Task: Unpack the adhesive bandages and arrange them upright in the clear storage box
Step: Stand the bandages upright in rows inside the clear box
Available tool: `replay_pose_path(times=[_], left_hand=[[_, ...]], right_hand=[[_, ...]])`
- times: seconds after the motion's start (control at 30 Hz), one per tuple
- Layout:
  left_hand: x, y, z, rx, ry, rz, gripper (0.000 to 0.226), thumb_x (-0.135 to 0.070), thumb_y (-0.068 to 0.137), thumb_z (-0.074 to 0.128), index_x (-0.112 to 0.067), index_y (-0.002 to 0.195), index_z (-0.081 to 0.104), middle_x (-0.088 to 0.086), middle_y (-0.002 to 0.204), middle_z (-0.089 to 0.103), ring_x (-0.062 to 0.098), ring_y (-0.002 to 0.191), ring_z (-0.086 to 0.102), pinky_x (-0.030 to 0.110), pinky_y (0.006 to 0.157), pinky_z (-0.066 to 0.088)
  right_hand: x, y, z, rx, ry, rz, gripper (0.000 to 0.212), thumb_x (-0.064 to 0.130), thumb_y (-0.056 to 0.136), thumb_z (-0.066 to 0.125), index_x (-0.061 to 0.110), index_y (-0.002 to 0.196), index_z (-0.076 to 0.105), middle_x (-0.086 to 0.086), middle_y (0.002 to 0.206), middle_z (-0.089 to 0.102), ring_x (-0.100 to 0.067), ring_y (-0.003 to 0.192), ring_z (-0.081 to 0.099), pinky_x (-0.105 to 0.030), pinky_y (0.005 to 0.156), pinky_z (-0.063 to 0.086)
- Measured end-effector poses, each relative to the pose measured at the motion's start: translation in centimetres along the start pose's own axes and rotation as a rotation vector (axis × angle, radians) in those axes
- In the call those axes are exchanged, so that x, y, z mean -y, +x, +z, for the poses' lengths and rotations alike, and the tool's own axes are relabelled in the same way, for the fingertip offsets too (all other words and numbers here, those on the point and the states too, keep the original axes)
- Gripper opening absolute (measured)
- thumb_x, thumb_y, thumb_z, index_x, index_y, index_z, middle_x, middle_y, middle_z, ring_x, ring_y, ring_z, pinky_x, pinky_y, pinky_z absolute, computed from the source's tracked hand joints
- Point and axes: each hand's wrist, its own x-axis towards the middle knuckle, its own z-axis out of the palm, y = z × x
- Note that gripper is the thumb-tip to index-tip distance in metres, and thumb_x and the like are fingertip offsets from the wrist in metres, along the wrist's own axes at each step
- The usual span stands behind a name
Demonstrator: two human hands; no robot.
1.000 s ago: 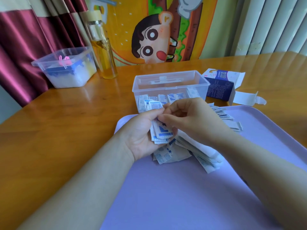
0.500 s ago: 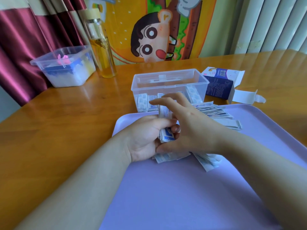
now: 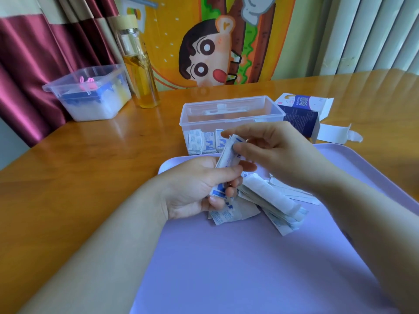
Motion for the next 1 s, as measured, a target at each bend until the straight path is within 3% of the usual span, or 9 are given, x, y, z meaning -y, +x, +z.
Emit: replay_pose_path(times=[0.1, 0.23, 0.37, 0.43, 0.57, 0.67, 0.77, 0.87, 1.0], left_hand=[[-0.1, 0.1, 0.2, -0.126, 0.059, 0.073, 0.012, -0.021, 0.092, 0.054, -0.014, 0.095, 0.063, -0.003, 0.066, 0.055, 0.006, 0.053, 0.05, 0.015, 0.038, 0.029], [-0.3, 0.0, -0.4, -0.281, 0.432, 0.307, 0.013, -0.028, 0.096, 0.049, -0.023, 0.1, 0.061, -0.01, 0.065, 0.052, 0.008, 0.057, 0.046, 0.019, 0.045, 0.034], [-0.8, -0.4, -1.0, -0.22, 0.491, 0.377, 0.036, -0.023, 0.097, 0.049, -0.034, 0.131, 0.047, -0.011, 0.063, 0.045, 0.007, 0.054, 0.037, 0.016, 0.046, 0.033], [-1.2, -0.4, -1.3, -0.172, 0.53, 0.388, 0.033, -0.021, 0.096, 0.05, -0.037, 0.125, 0.05, -0.012, 0.061, 0.046, 0.005, 0.052, 0.037, 0.015, 0.046, 0.033], [-3.2, -0.3, -1.1, -0.155, 0.565, 0.407, 0.027, -0.011, 0.095, 0.05, -0.036, 0.085, 0.057, -0.013, 0.056, 0.049, 0.006, 0.049, 0.037, 0.016, 0.042, 0.032], [-6.0, -0.6, -1.3, -0.183, 0.647, 0.501, 0.02, -0.014, 0.093, 0.055, -0.032, 0.099, 0.054, -0.01, 0.075, 0.057, 0.003, 0.057, 0.052, 0.018, 0.048, 0.045], [-8.1, -0.2, -3.2, -0.302, 0.853, 0.543, 0.034, -0.022, 0.088, 0.063, -0.036, 0.117, 0.051, -0.014, 0.104, 0.059, -0.001, 0.087, 0.06, 0.017, 0.07, 0.051], [-8.3, 0.7, -4.9, -0.595, 1.054, 0.5, 0.017, -0.026, 0.09, 0.061, -0.033, 0.105, 0.06, -0.015, 0.096, 0.055, 0.0, 0.086, 0.053, 0.011, 0.065, 0.038], [-7.1, 2.3, -6.5, -0.555, 1.129, 0.389, 0.012, -0.024, 0.093, 0.054, -0.029, 0.095, 0.066, -0.017, 0.085, 0.046, 0.001, 0.081, 0.047, 0.007, 0.056, 0.028]], right_hand=[[-0.2, 0.1, 0.1, -0.033, -0.007, -0.038, 0.027, 0.005, 0.09, 0.058, 0.028, 0.102, 0.065, 0.015, 0.055, 0.063, 0.005, 0.053, 0.059, -0.003, 0.053, 0.041], [-0.1, 0.3, 0.1, -0.111, 0.075, -0.052, 0.024, 0.007, 0.085, 0.065, 0.03, 0.093, 0.069, 0.012, 0.07, 0.068, -0.003, 0.065, 0.059, -0.015, 0.068, 0.049], [-0.5, 0.6, 0.1, -0.015, 0.282, 0.036, 0.022, 0.013, 0.074, 0.074, 0.007, 0.094, 0.068, -0.018, 0.092, 0.067, -0.021, 0.082, 0.059, -0.03, 0.078, 0.047], [-0.6, 1.0, 0.1, 0.061, 0.391, 0.094, 0.032, 0.015, 0.069, 0.072, 0.0, 0.097, 0.065, -0.02, 0.095, 0.063, -0.026, 0.086, 0.057, -0.034, 0.082, 0.044], [0.6, 2.5, 0.2, 0.143, 0.418, 0.067, 0.023, 0.009, 0.076, 0.068, 0.002, 0.097, 0.067, -0.018, 0.088, 0.065, -0.03, 0.081, 0.058, -0.038, 0.083, 0.046], [1.9, 4.6, -0.4, 0.017, 0.478, 0.096, 0.013, 0.01, 0.076, 0.067, 0.006, 0.088, 0.067, -0.012, 0.079, 0.063, -0.019, 0.069, 0.057, -0.029, 0.074, 0.047], [2.0, 7.9, -1.6, -0.208, 0.395, 0.175, 0.006, 0.007, 0.086, 0.063, 0.011, 0.08, 0.064, -0.002, 0.064, 0.061, -0.007, 0.057, 0.054, -0.016, 0.056, 0.048], [1.0, 11.1, -2.2, -0.296, 0.217, 0.294, 0.004, 0.01, 0.086, 0.066, 0.01, 0.082, 0.063, -0.003, 0.072, 0.064, -0.007, 0.061, 0.058, -0.016, 0.058, 0.051], [-0.8, 14.4, -1.3, -0.169, 0.015, 0.516, 0.011, 0.01, 0.085, 0.067, 0.004, 0.092, 0.062, -0.006, 0.078, 0.064, -0.011, 0.067, 0.058, -0.022, 0.072, 0.054]])
